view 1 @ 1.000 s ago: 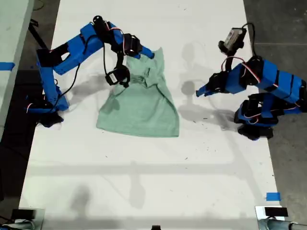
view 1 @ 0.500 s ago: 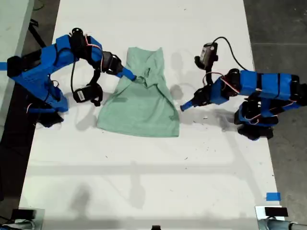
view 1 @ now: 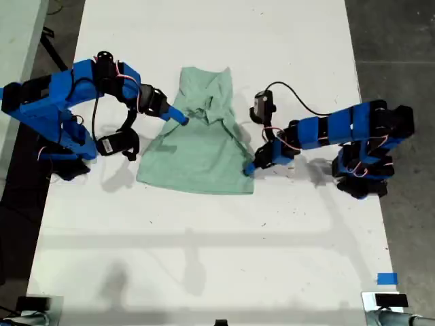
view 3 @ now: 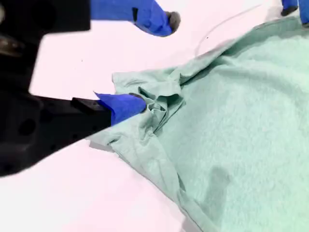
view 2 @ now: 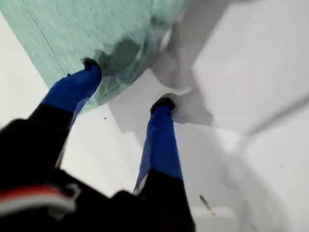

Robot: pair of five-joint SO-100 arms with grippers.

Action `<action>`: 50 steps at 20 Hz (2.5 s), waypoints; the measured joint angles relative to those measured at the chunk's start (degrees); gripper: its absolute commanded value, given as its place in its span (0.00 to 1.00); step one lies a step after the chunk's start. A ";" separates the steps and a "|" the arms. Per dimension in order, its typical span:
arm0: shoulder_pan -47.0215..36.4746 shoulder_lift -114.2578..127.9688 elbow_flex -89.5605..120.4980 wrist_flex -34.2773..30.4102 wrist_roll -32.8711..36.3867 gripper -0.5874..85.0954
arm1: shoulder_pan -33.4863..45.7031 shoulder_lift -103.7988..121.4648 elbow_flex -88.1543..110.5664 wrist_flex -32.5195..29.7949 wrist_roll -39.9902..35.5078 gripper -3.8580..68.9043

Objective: Fold t-shirt

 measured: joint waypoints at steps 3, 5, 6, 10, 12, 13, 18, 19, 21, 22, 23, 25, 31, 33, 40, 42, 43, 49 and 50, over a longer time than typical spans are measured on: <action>-0.09 0.70 0.53 -0.09 0.00 0.30 | -0.88 -3.78 -4.04 -0.44 0.53 0.09; -0.09 0.97 0.88 -0.18 0.00 0.30 | -1.05 -4.13 -4.48 -0.53 0.97 0.05; -0.09 1.05 1.32 -0.35 0.00 0.30 | -1.32 -4.13 -4.48 -0.53 1.05 0.04; -0.09 2.90 2.72 -0.44 0.00 0.30 | -2.02 -3.96 -6.68 5.45 1.58 0.04; -0.09 3.25 2.72 -0.44 0.00 0.30 | -2.81 -1.93 -9.32 11.95 2.20 0.04; -0.09 3.43 2.72 -0.44 0.00 0.30 | -3.25 0.09 -11.25 16.44 2.81 0.04; -0.62 3.52 3.25 -1.05 0.00 0.30 | -6.50 7.47 -26.19 34.28 4.57 0.04; -0.62 3.52 3.25 -1.32 0.00 0.30 | -6.94 5.71 -30.67 34.28 4.57 0.04; -0.62 3.52 3.34 -1.49 0.00 0.30 | -7.73 -1.58 -39.46 34.28 4.57 0.04; -0.62 3.60 3.34 -1.49 0.00 0.30 | -8.00 -6.50 -44.56 34.28 4.66 0.04; -0.62 4.04 3.34 -1.49 0.00 0.30 | -8.35 -12.04 -49.92 34.28 4.92 0.04; -0.62 4.92 3.52 -1.58 0.00 0.29 | -9.14 -24.26 -62.05 34.37 6.24 0.04; -0.62 6.50 6.06 -1.58 -0.18 0.30 | -9.49 -44.56 -74.71 34.72 12.48 0.04; -0.62 6.59 6.59 -1.58 -0.53 0.30 | -9.49 -47.99 -74.79 34.89 14.15 0.28; -0.62 9.23 8.00 -1.32 -1.05 0.30 | -9.49 -46.67 -81.91 44.30 13.62 0.43; -0.53 10.63 9.58 -0.62 -2.02 0.30 | -9.49 -41.75 -82.00 48.43 13.10 0.40; -0.18 11.43 10.63 -0.26 -2.81 0.30 | -9.49 -38.32 -82.00 50.36 12.48 0.39; 12.92 16.00 22.68 -1.93 -15.21 0.30 | -5.01 -10.63 -62.14 52.91 11.07 0.35; 15.29 16.08 24.87 -3.43 -17.67 0.30 | -3.52 -5.98 -57.66 52.91 10.99 0.35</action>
